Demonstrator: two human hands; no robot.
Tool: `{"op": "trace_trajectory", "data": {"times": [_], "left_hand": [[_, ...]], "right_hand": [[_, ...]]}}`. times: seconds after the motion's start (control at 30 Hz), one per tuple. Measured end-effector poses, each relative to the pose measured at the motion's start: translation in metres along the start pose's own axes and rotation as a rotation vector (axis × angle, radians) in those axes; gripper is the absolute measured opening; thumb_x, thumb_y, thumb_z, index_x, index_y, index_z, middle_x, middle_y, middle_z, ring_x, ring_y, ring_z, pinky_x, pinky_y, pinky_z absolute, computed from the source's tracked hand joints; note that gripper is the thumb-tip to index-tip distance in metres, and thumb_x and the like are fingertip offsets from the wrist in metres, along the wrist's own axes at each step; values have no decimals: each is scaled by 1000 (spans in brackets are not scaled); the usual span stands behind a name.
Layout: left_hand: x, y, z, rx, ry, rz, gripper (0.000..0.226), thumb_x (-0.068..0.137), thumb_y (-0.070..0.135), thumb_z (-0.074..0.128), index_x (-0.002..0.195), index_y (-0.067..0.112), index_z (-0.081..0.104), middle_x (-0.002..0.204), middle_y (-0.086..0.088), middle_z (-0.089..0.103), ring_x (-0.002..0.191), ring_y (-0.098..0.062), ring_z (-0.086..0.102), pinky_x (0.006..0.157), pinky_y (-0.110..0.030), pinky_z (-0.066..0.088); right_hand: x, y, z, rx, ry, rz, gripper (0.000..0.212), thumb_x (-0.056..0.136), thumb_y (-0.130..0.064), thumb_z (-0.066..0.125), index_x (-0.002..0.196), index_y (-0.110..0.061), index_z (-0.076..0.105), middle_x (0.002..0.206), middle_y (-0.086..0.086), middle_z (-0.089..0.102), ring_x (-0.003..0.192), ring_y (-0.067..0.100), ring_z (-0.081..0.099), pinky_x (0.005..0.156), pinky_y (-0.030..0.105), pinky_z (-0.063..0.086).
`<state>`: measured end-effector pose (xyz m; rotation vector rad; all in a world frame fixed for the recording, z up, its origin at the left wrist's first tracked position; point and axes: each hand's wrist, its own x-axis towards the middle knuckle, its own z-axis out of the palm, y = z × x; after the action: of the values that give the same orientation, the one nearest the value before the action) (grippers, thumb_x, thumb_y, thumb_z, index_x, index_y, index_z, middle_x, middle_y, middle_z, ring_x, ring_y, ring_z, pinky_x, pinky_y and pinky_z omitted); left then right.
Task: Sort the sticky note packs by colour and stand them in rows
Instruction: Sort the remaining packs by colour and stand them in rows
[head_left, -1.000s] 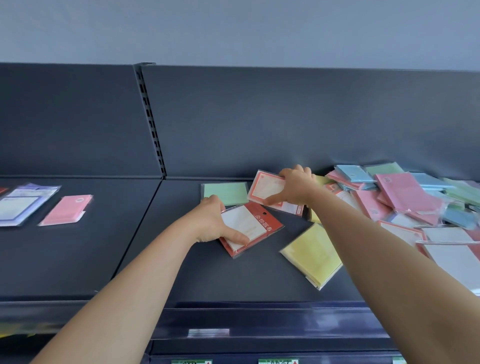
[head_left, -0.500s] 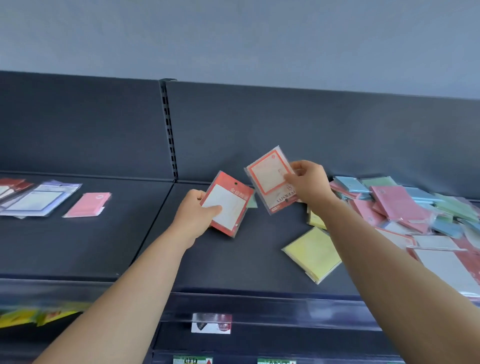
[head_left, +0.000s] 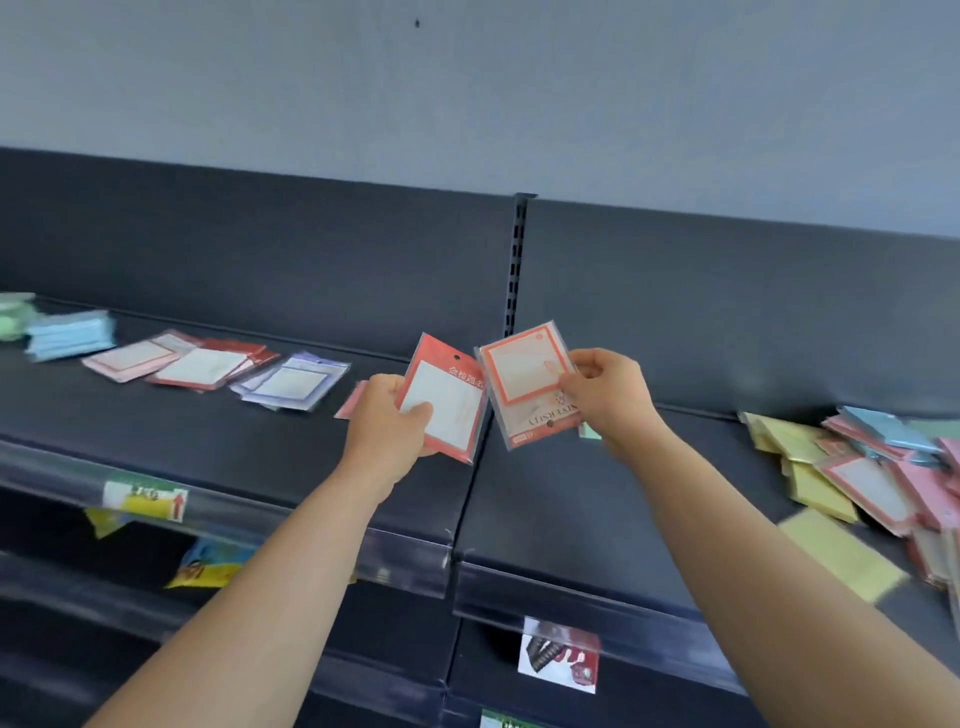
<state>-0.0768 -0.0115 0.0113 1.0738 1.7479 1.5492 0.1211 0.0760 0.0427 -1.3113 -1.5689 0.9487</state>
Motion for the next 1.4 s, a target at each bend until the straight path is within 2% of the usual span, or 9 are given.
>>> {"op": "trace_trajectory", "data": {"times": [0.13, 0.27, 0.43, 0.63, 0.8, 1.0, 1.13, 1.23, 1.4], "left_hand": [[17, -9, -71, 20, 52, 18, 23, 93, 3, 50, 112, 15, 54, 113, 0, 62, 97, -17, 63, 56, -25, 56], [35, -20, -145, 45, 103, 3, 22, 94, 4, 52, 110, 18, 52, 113, 1, 62, 99, -21, 63, 62, -30, 59], [55, -34, -232, 75, 140, -17, 23, 94, 4, 51, 112, 19, 52, 111, 0, 61, 97, -20, 63, 62, -31, 59], [86, -50, -312, 91, 198, -35, 28, 94, 3, 50, 116, 20, 52, 111, 0, 62, 97, -19, 63, 61, -32, 59], [113, -57, -346, 75, 311, -72, 20, 95, 0, 47, 101, 19, 48, 100, 2, 57, 90, -18, 59, 55, -26, 50], [151, -69, -376, 44, 382, -92, 22, 94, 0, 47, 110, 15, 48, 112, -2, 58, 96, -22, 60, 55, -26, 50], [174, -73, -392, 19, 395, -79, 23, 94, -2, 45, 109, 15, 47, 99, 3, 57, 83, -12, 60, 52, -22, 48], [193, -79, -405, 1, 388, -92, 23, 94, -1, 46, 110, 16, 47, 104, 2, 57, 87, -14, 60, 52, -21, 48], [224, -89, -431, 13, 351, -98, 23, 94, 0, 46, 111, 16, 48, 111, 0, 58, 91, -17, 61, 50, -20, 49]], "right_hand": [[-2, -23, 65, 47, -24, 20, 27, 88, -2, 48, 106, -14, 64, 95, 3, 70, 80, 20, 71, 70, 40, 60], [-11, -49, 133, 45, -51, 23, 30, 88, -8, 49, 115, -16, 60, 101, 3, 69, 84, 19, 70, 55, 30, 53], [-26, -76, 217, 85, -85, 51, 30, 89, -7, 48, 116, -16, 59, 104, 4, 69, 84, 20, 70, 69, 36, 60], [-34, -97, 292, 85, -121, 102, 34, 93, -7, 47, 125, -16, 52, 109, 6, 67, 84, 21, 70, 56, 31, 57], [-21, -107, 331, 25, -127, 90, 32, 94, -9, 48, 125, -14, 53, 110, 6, 67, 86, 21, 69, 60, 28, 56], [6, -114, 380, 103, -183, 143, 26, 87, -3, 47, 107, -16, 56, 94, 4, 68, 83, 25, 70, 70, 48, 60], [21, -124, 415, 30, -204, 99, 23, 88, -6, 50, 107, -19, 51, 84, -5, 61, 79, 20, 65, 65, 32, 53], [29, -129, 441, -34, -204, 97, 30, 88, -8, 52, 117, -15, 55, 97, -1, 62, 92, 22, 63, 73, 31, 50], [32, -137, 485, -102, -178, 96, 32, 87, -6, 52, 118, -5, 59, 95, 2, 62, 83, 20, 58, 69, 27, 44]]}}
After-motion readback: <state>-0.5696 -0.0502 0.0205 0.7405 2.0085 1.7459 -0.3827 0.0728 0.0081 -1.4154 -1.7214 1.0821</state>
